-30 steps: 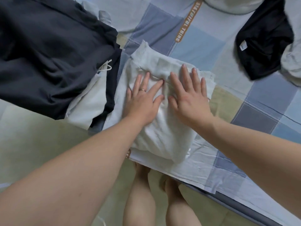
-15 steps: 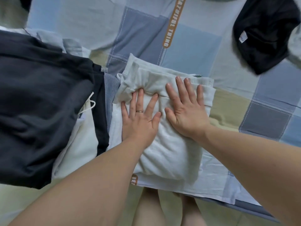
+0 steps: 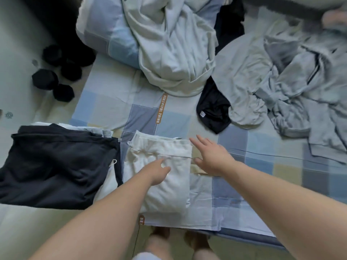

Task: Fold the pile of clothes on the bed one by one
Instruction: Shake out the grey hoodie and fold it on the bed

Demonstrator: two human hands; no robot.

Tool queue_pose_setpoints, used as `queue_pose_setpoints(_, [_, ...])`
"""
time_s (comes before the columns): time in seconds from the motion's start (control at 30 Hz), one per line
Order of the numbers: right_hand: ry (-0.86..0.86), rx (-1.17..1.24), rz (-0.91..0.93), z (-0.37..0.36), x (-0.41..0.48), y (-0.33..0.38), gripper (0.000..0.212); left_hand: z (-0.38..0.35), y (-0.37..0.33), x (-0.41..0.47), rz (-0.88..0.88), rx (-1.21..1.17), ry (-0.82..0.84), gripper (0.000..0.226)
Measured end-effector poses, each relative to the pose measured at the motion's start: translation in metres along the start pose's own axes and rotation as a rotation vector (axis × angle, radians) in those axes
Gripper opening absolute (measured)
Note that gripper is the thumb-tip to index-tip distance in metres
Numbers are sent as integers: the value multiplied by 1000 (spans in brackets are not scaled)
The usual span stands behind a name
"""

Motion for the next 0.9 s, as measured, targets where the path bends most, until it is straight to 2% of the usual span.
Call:
queue_pose_setpoints(0.2, [-111, 13, -112, 88, -116, -93, 73, 1, -120, -71, -131, -89, -140, 59])
queue_pose_setpoints(0.33, [-212, 82, -179, 115, -173, -160, 73, -10, -207, -98, -241, -77, -215, 60])
queue_pose_setpoints(0.47, [-245, 76, -199, 118, -208, -230, 72, -32, -292, -112, -357, -13, -284, 62])
queue_pose_setpoints(0.6, [-263, 106, -186, 109, -235, -312, 72, -79, -363, -113, -389, 44, -320, 62])
queue_pose_setpoints(0.9, [-244, 233, -229, 86, -269, -466, 73, -184, -477, -85, -369, 189, -213, 62])
Point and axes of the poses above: each hand's wrist, its own x-axis towards the middle knuckle, its own z-axis out of the back of the hand, y = z × x, the point moved 6 cm from there along x, towards the middle knuckle, and after that the axes turned 10 degrees about -z, right-handed, at the moved point
